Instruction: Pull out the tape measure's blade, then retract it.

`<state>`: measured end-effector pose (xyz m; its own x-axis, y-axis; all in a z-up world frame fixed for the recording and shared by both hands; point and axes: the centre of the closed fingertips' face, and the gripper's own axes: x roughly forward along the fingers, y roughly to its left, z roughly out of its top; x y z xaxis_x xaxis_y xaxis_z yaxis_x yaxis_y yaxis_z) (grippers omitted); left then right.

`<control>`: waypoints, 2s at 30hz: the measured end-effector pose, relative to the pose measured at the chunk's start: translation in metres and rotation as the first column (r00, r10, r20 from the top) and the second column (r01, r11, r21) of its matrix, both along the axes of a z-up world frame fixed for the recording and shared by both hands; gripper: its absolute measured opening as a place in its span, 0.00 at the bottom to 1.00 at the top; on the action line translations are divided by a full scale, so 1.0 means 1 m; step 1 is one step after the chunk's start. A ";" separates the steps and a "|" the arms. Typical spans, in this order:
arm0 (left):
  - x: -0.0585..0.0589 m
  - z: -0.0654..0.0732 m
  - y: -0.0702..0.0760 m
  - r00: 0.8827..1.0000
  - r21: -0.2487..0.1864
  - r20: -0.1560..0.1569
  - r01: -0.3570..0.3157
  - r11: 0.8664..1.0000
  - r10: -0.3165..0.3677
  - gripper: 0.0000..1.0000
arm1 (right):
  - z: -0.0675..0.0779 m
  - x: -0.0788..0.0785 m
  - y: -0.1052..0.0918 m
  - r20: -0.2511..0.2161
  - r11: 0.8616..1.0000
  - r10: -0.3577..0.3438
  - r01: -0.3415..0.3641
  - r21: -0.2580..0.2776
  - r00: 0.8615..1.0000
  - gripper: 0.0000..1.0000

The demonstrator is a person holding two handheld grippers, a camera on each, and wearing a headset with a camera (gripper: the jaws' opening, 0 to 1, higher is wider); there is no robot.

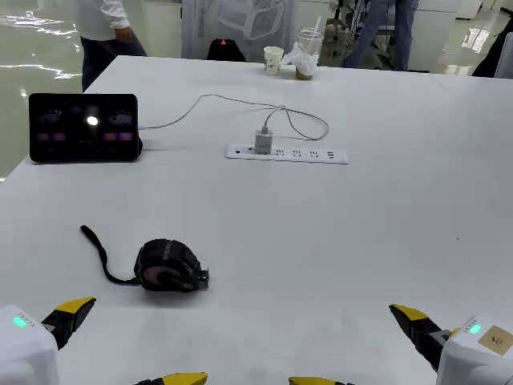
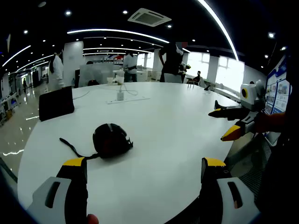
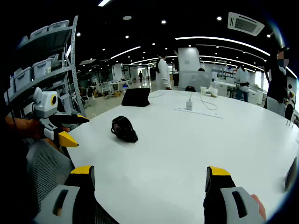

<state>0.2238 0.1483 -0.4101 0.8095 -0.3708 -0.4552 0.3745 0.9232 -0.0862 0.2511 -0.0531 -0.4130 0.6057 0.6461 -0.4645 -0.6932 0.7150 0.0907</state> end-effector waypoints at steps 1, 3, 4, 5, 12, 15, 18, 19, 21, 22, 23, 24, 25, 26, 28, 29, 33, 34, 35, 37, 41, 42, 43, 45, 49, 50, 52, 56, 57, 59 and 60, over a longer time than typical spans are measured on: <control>0.000 0.000 0.000 1.000 -0.001 0.002 -0.001 1.000 0.001 0.99 | 0.001 0.000 0.001 0.000 1.000 0.002 -0.002 0.006 1.000 0.98; 0.001 0.000 0.002 1.000 -0.001 0.003 -0.004 1.000 0.004 0.99 | -0.002 -0.002 0.001 -0.014 1.000 0.003 -0.003 0.000 1.000 0.97; 0.001 0.000 0.002 1.000 0.000 0.003 -0.004 1.000 0.004 0.99 | -0.003 -0.002 0.000 -0.020 1.000 -0.001 0.001 -0.003 1.000 0.97; 0.001 0.000 0.002 1.000 -0.001 0.004 -0.005 1.000 0.005 0.99 | -0.003 -0.002 0.000 -0.020 1.000 -0.001 0.001 -0.003 1.000 0.97; 0.001 -0.001 0.002 1.000 0.004 0.003 -0.004 1.000 0.004 0.99 | -0.002 -0.003 0.000 -0.020 1.000 -0.002 0.002 0.004 1.000 0.98; 0.001 -0.001 0.002 1.000 0.003 0.000 -0.004 1.000 0.004 0.99 | -0.004 -0.003 -0.001 -0.021 1.000 -0.004 0.004 -0.006 1.000 0.97; 0.002 -0.001 0.002 1.000 0.005 0.003 -0.004 1.000 0.004 0.99 | -0.003 -0.003 0.000 -0.020 1.000 -0.002 0.001 -0.003 1.000 0.98; 0.002 -0.001 0.002 1.000 0.005 0.003 -0.004 1.000 0.004 0.99 | -0.004 -0.003 0.000 -0.018 1.000 0.000 0.000 -0.006 1.000 0.98; 0.002 -0.001 0.003 1.000 0.006 0.003 -0.006 1.000 0.006 0.99 | -0.004 -0.004 0.000 -0.020 1.000 0.001 -0.002 -0.006 1.000 0.98; 0.002 -0.001 0.002 1.000 0.006 0.002 -0.005 1.000 0.005 0.99 | -0.004 -0.004 0.001 -0.021 1.000 0.004 -0.004 -0.005 1.000 0.98; 0.001 -0.001 0.002 1.000 0.005 -0.001 -0.003 1.000 0.003 0.99 | -0.004 -0.005 0.001 -0.025 1.000 0.008 -0.008 -0.005 1.000 0.98; 0.001 -0.001 0.002 1.000 0.007 -0.001 -0.003 1.000 0.003 0.99 | -0.004 -0.004 0.001 -0.021 1.000 0.007 -0.008 -0.009 1.000 0.98; 0.002 -0.001 0.002 1.000 0.009 0.001 -0.003 1.000 0.003 0.99 | -0.004 -0.004 0.001 -0.020 1.000 0.009 -0.009 -0.010 1.000 0.98; 0.002 -0.001 0.002 1.000 0.007 0.000 -0.002 1.000 0.002 0.99 | -0.004 -0.005 0.001 -0.025 1.000 0.010 -0.010 -0.007 1.000 0.98; 0.001 -0.001 0.003 1.000 0.010 -0.001 -0.003 1.000 0.003 0.99 | -0.004 -0.004 0.001 -0.023 1.000 0.011 -0.011 -0.008 1.000 0.98; 0.002 -0.001 0.003 1.000 0.012 -0.002 0.000 1.000 0.000 0.99 | -0.004 -0.004 0.002 -0.026 1.000 0.014 -0.014 -0.006 1.000 0.98; 0.003 -0.002 0.003 1.000 0.013 -0.006 0.001 1.000 -0.001 0.99 | -0.006 -0.003 0.003 -0.028 1.000 0.022 -0.022 -0.012 0.999 0.98; 0.003 -0.002 0.002 1.000 0.013 -0.005 0.002 1.000 -0.002 0.99 | -0.006 -0.003 0.003 -0.027 1.000 0.023 -0.023 -0.011 0.999 0.98; 0.003 -0.002 0.002 1.000 0.014 -0.004 0.004 1.000 -0.004 0.99 | -0.006 -0.003 0.003 -0.029 1.000 0.024 -0.024 -0.010 0.999 0.98; 0.004 -0.002 0.002 1.000 0.017 -0.005 0.007 1.000 -0.007 0.99 | -0.006 -0.002 0.004 -0.030 1.000 0.027 -0.028 -0.010 0.999 0.99; 0.006 -0.003 0.003 1.000 0.018 -0.010 0.008 1.000 -0.008 0.99 | -0.007 0.001 0.005 -0.033 0.999 0.039 -0.040 -0.016 0.999 0.99; 0.006 -0.004 0.003 1.000 0.019 -0.012 0.010 1.000 -0.009 0.99 | -0.007 0.002 0.005 -0.032 0.999 0.043 -0.044 -0.016 0.999 0.99; 0.006 -0.004 0.003 1.000 0.020 -0.013 0.011 1.000 -0.010 0.99 | -0.007 0.003 0.005 -0.033 0.999 0.044 -0.045 -0.015 0.998 0.99; 0.007 -0.005 0.004 1.000 0.023 -0.016 0.013 1.000 -0.013 0.99 | -0.007 0.005 0.005 -0.031 0.999 0.050 -0.051 -0.019 0.998 0.99; 0.011 -0.007 0.005 1.000 0.028 -0.021 0.018 0.999 -0.018 0.99 | -0.009 0.009 0.007 -0.034 0.997 0.065 -0.066 -0.026 0.997 0.99; 0.012 -0.007 0.005 1.000 0.028 -0.021 0.019 0.999 -0.019 0.99 | -0.010 0.010 0.007 -0.036 0.997 0.069 -0.070 -0.027 0.997 0.99; 0.015 -0.007 0.006 1.000 0.030 -0.022 0.021 0.999 -0.020 0.99 | -0.011 0.012 0.008 -0.040 0.997 0.076 -0.077 -0.028 0.996 0.99; 0.021 -0.008 0.008 0.999 0.036 -0.026 0.024 0.999 -0.023 0.99 | -0.013 0.016 0.010 -0.048 0.995 0.096 -0.097 -0.032 0.994 0.99; 0.022 -0.008 0.009 0.999 0.037 -0.026 0.025 0.999 -0.024 0.99 | -0.014 0.016 0.011 -0.050 0.994 0.103 -0.105 -0.034 0.993 0.98; 0.025 -0.008 0.010 0.999 0.038 -0.028 0.026 0.999 -0.025 0.99 | -0.015 0.019 0.012 -0.052 0.993 0.111 -0.113 -0.036 0.993 0.98; 0.026 -0.008 0.010 0.999 0.039 -0.029 0.029 0.999 -0.028 0.99 | -0.015 0.019 0.012 -0.054 0.993 0.114 -0.116 -0.037 0.992 0.99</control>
